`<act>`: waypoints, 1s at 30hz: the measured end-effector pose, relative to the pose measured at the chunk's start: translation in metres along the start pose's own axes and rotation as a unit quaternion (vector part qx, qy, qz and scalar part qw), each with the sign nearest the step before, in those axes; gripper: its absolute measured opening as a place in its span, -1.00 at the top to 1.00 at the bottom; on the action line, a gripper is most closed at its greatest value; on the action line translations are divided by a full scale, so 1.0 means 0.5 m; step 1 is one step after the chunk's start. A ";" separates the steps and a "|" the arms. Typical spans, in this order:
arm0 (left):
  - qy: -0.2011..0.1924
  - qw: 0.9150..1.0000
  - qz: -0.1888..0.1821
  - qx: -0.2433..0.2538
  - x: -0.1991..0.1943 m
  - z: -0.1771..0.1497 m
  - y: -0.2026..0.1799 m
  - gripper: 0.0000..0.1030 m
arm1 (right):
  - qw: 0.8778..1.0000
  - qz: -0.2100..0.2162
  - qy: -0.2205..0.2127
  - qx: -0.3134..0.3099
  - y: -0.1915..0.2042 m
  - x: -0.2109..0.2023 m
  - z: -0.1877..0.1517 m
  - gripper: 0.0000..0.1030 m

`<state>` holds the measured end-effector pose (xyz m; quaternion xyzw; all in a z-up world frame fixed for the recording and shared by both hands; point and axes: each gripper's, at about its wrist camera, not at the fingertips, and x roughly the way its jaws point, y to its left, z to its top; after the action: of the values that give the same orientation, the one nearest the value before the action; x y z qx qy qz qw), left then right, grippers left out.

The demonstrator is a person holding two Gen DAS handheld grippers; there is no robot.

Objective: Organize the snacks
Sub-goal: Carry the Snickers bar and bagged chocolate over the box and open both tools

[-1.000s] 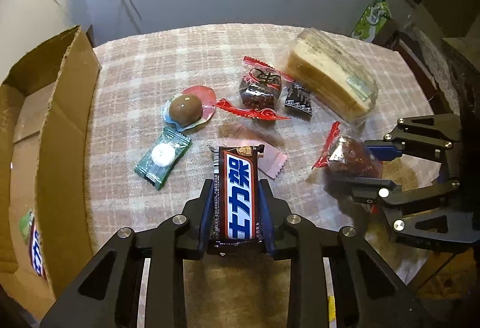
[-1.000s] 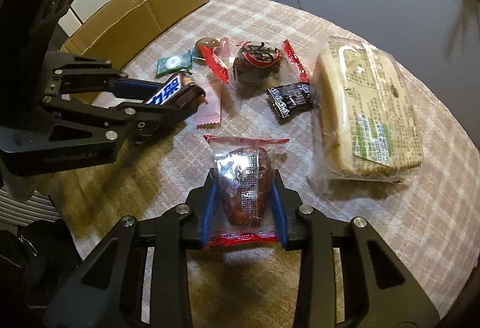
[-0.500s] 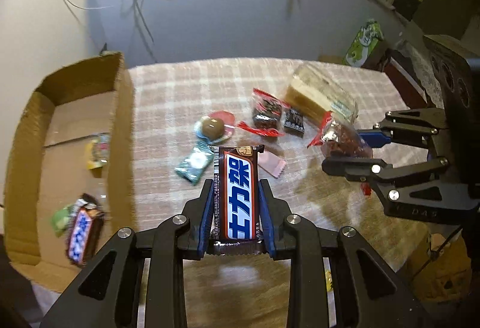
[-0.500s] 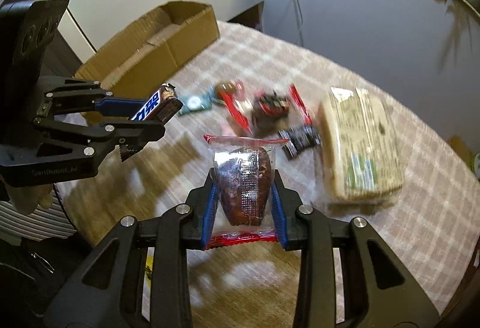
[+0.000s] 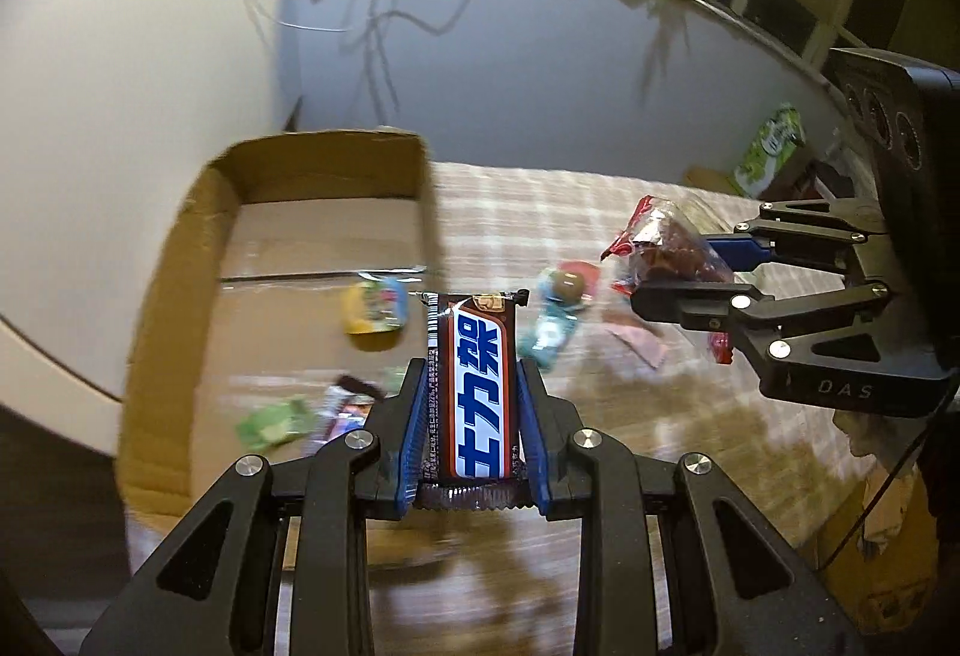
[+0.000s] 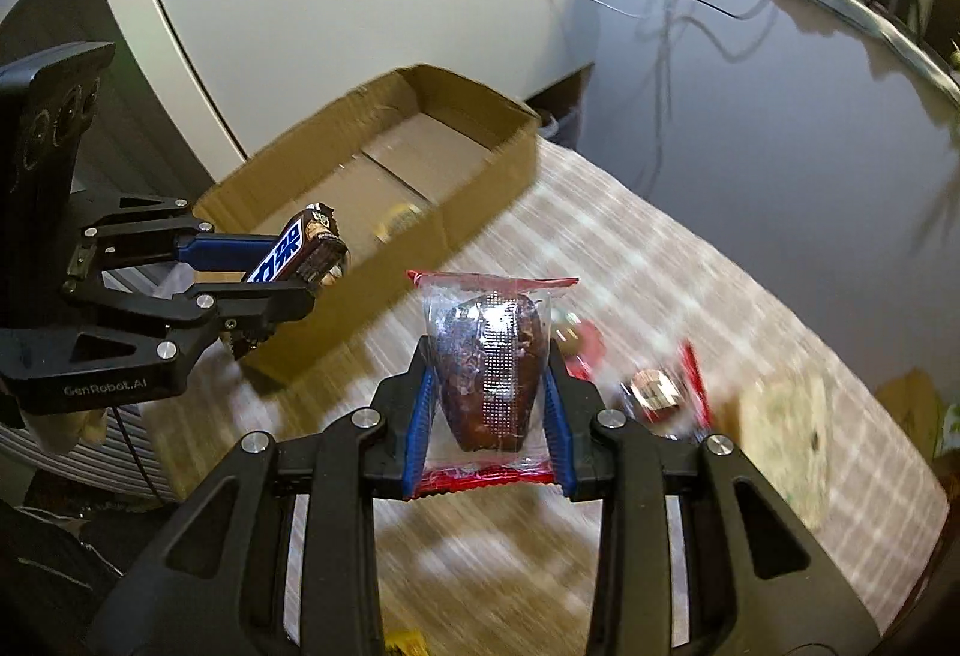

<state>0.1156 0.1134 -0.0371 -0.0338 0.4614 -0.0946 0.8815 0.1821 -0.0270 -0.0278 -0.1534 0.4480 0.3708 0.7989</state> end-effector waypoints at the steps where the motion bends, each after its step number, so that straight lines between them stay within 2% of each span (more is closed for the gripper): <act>1: -0.001 1.000 0.001 -0.004 -0.004 0.000 0.012 0.48 | 1.000 0.002 0.000 -0.003 0.007 0.005 0.008 0.35; 13: 0.003 0.999 0.023 -0.034 -0.002 -0.012 0.126 0.48 | 0.999 0.026 0.007 -0.036 0.097 0.095 0.112 0.35; 21: 0.006 0.999 0.027 -0.045 -0.001 -0.024 0.156 0.48 | 0.999 0.026 0.017 -0.043 0.129 0.143 0.148 0.35; 30: 0.013 0.998 0.028 -0.047 0.006 -0.028 0.167 0.48 | 0.998 0.029 0.028 -0.040 0.133 0.169 0.158 0.35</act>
<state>0.1173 0.1949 -0.0598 -0.0613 0.4772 -0.0483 0.8753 0.2084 0.1020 -0.0487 -0.1824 0.4590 0.4069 0.7684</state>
